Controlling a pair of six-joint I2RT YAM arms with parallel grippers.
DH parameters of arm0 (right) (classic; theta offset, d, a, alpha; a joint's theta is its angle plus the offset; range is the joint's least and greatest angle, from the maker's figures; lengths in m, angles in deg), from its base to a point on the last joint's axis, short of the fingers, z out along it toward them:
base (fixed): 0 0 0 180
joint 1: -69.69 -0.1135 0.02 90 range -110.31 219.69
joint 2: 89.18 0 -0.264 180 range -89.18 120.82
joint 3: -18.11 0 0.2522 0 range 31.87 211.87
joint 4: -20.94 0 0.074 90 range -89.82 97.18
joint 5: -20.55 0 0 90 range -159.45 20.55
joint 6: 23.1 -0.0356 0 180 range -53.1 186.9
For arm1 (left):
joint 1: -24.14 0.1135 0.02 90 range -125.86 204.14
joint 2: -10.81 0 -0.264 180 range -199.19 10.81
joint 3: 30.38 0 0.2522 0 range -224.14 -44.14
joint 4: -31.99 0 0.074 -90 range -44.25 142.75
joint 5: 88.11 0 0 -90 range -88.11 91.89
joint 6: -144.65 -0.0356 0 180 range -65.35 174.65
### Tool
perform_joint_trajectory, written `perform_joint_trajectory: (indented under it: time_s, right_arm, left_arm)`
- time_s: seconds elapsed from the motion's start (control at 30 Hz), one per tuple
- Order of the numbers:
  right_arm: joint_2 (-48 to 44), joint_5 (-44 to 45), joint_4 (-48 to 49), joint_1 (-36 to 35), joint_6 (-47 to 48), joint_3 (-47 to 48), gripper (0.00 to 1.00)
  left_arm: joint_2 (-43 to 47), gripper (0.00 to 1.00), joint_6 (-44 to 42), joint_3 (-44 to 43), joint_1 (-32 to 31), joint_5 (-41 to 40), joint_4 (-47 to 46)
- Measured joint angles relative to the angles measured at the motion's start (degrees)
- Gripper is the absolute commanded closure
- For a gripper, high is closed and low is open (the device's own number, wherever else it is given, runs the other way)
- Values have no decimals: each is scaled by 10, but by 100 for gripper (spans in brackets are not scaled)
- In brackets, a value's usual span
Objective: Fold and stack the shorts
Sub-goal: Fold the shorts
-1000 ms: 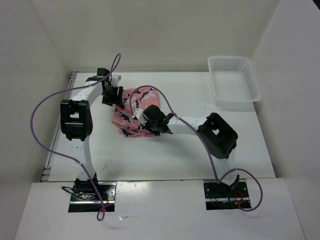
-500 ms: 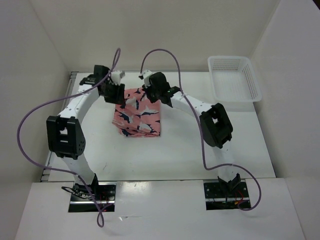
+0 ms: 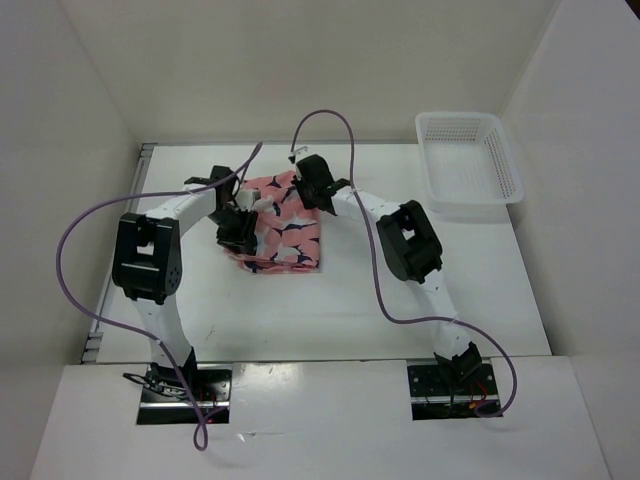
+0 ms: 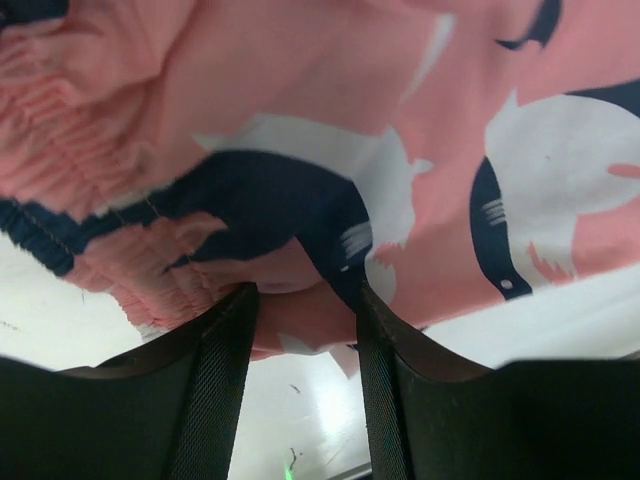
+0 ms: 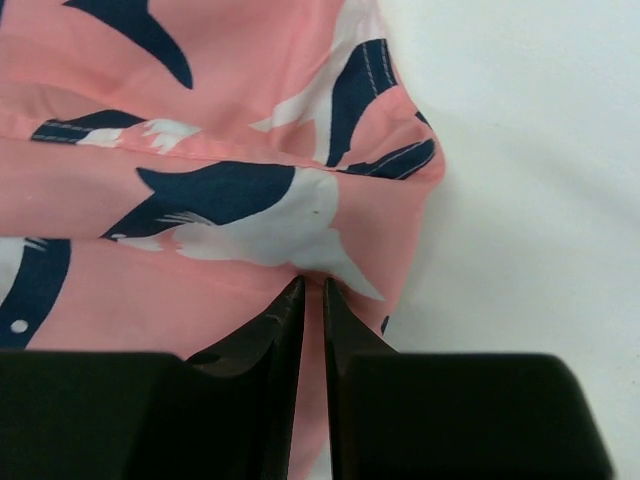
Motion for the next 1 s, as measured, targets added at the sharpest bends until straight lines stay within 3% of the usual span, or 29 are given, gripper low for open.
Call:
perform_joint_trajectory:
  time_s: [0.3, 0.43, 0.53, 0.63, 0.77, 1.0]
  right_arm:
    - [5, 25, 0, 0, -1, 0, 81]
    - [4, 25, 1, 0, 21, 0, 81]
    - [-1, 25, -1, 0, 44, 0, 81]
    - [-24, 31, -5, 0, 66, -2, 78]
    - [-120, 47, -7, 0, 94, -44, 76]
    - [-415, 66, -15, 2, 158, -233, 74]
  left_arm:
    - [-7, 45, 0, 34, -33, -59, -36]
    - [7, 36, 0, 44, -48, -81, -46]
    - [24, 20, -1, 33, -51, -92, -42]
    - [46, 15, 0, -8, -51, -105, -36]
    - [92, 5, -2, -87, -43, -104, -38]
    - [188, 2, 0, -133, 41, -82, -51]
